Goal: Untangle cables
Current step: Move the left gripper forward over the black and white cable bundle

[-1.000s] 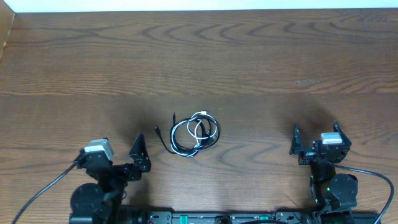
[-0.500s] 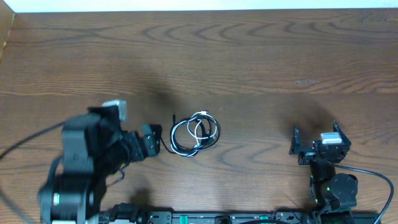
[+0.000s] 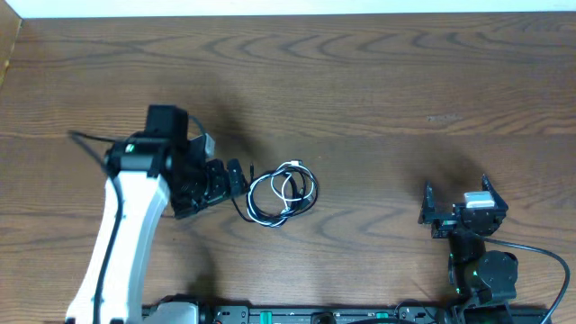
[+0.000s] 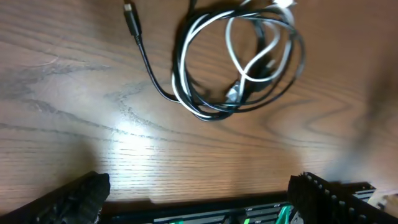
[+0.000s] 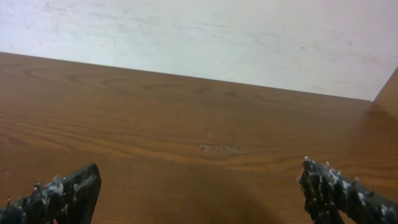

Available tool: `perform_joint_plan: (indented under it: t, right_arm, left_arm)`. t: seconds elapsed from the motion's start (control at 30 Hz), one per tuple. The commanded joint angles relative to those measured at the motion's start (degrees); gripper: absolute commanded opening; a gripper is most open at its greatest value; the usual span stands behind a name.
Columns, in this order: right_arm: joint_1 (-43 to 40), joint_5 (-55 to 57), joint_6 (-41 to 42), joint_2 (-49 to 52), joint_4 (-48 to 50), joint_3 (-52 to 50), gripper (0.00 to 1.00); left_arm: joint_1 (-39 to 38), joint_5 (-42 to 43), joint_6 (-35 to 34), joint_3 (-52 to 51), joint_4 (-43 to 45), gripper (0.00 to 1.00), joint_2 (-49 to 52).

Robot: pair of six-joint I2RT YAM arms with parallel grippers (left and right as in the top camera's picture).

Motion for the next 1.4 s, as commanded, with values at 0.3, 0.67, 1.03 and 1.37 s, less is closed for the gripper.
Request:
perform_joint_plan:
  t: [0.3,0.67,1.03,1.37]
  right_arm:
    - [0.39,0.04,-0.63,-0.09,-0.20,-0.04,0.99]
    - [0.39,0.04,-0.61,-0.09,-0.20,-0.04,0.99]
    - [0.39,0.04,-0.61,-0.09,-0.20,-0.04,0.99]
    - [0.39,0.04,-0.61,-0.09,-0.20,-0.04,0.99]
  left_arm:
    - [-0.22,-0.50,0.13,0.55,8.02,0.39,13.92]
    - [-0.22,-9.01,0.13,-3.21,16.11,0.08,17.64]
    - [-0.22,-9.01,0.09,-8.24,23.65,0.51,17.84]
    - [-0.22,-9.03,0.09,-14.34,31.17,0.64,17.84]
